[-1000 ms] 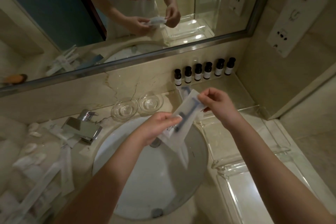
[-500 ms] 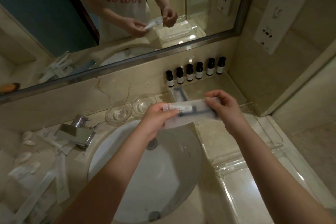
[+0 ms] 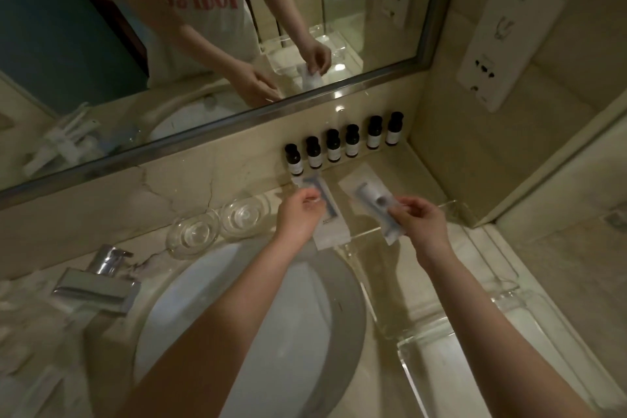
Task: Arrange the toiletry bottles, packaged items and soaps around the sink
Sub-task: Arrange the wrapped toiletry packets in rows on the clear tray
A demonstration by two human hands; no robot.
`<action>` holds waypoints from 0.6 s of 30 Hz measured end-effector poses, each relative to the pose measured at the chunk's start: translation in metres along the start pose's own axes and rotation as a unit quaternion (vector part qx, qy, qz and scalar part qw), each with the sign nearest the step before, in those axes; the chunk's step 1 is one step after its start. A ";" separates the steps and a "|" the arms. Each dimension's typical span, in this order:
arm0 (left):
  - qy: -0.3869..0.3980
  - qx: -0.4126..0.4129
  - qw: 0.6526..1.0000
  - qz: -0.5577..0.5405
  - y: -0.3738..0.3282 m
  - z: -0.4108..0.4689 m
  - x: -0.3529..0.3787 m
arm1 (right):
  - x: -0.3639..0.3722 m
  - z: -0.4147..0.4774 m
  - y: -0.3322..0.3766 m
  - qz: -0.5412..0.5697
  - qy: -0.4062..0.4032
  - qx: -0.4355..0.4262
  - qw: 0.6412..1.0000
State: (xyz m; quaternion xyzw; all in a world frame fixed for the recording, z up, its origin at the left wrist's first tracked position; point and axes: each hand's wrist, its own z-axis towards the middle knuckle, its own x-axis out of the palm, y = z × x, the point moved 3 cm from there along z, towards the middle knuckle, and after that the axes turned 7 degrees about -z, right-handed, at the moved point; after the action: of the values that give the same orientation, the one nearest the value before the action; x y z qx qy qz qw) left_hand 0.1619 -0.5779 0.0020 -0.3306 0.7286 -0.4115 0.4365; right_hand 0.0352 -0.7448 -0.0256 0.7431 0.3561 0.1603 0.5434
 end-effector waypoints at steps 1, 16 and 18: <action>0.006 0.002 1.000 0.025 0.006 0.000 0.000 | 0.002 0.005 -0.003 -0.031 -0.018 -0.002 0.999; -0.031 -0.086 0.991 0.093 0.033 0.012 -0.003 | -0.013 -0.004 0.074 -0.064 0.021 -0.145 0.987; -0.078 -0.023 0.990 0.118 0.026 0.011 -0.006 | -0.014 -0.002 0.089 -0.081 0.056 -0.149 0.984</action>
State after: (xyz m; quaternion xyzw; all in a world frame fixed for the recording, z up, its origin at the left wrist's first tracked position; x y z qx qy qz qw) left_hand 0.1709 -0.5649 -0.0219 -0.2833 0.7357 -0.3133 0.5295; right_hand 0.0557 -0.7673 0.0596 0.6127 0.4168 0.2079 0.6384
